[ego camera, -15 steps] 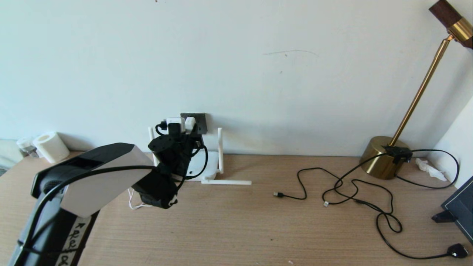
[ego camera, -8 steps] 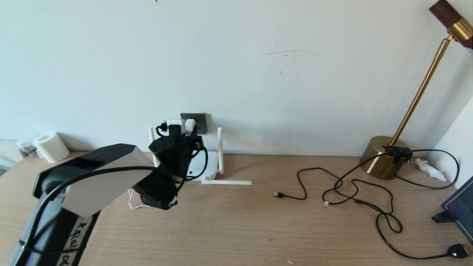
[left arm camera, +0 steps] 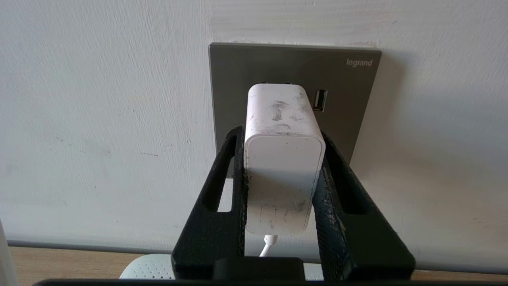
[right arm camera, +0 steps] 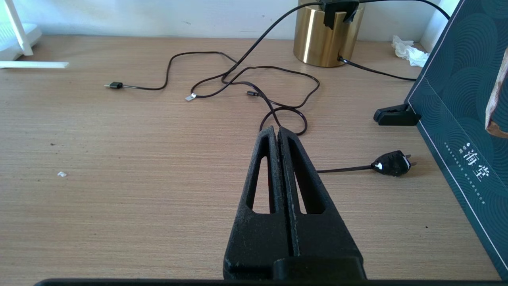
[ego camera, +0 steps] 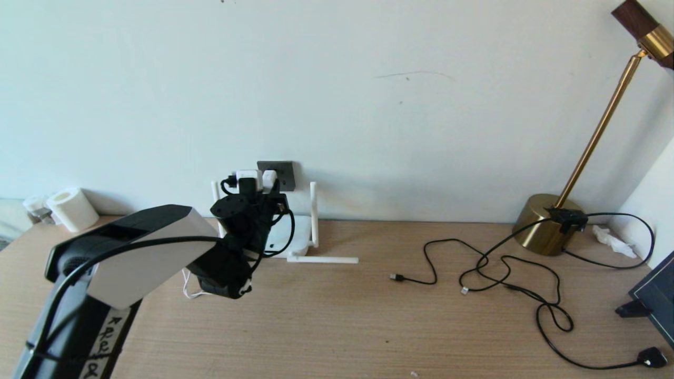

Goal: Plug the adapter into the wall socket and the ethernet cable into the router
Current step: Plug plug into socket

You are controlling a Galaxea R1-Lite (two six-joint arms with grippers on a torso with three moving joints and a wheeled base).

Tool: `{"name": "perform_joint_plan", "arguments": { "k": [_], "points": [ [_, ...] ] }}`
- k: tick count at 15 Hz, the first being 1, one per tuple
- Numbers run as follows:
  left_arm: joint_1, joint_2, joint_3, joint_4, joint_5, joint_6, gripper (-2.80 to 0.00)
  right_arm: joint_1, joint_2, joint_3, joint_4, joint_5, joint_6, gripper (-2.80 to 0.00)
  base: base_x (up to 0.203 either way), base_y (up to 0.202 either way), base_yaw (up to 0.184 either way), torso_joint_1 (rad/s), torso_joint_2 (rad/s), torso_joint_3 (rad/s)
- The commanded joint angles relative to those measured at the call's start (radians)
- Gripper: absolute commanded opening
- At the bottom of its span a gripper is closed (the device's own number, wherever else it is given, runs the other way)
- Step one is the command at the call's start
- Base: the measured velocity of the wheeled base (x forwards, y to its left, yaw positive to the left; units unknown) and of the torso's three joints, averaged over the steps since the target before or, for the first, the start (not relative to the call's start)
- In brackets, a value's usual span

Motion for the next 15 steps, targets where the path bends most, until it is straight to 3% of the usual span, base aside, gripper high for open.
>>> {"name": "perform_joint_plan", "arguments": {
  "k": [1, 15],
  "points": [
    [0.001, -0.008, 0.000, -0.009, 0.002, 0.001, -2.80, 0.000, 0.002, 0.000, 0.000, 0.000, 0.000, -2.80, 0.000, 0.000, 0.000, 0.000, 0.00, 0.000],
    [-0.001, 0.006, -0.011, -0.009, 0.001, 0.001, -2.80, 0.000, 0.002, 0.000, -0.001, 0.000, 0.000, -2.80, 0.000, 0.000, 0.000, 0.000, 0.00, 0.000]
  ]
}}
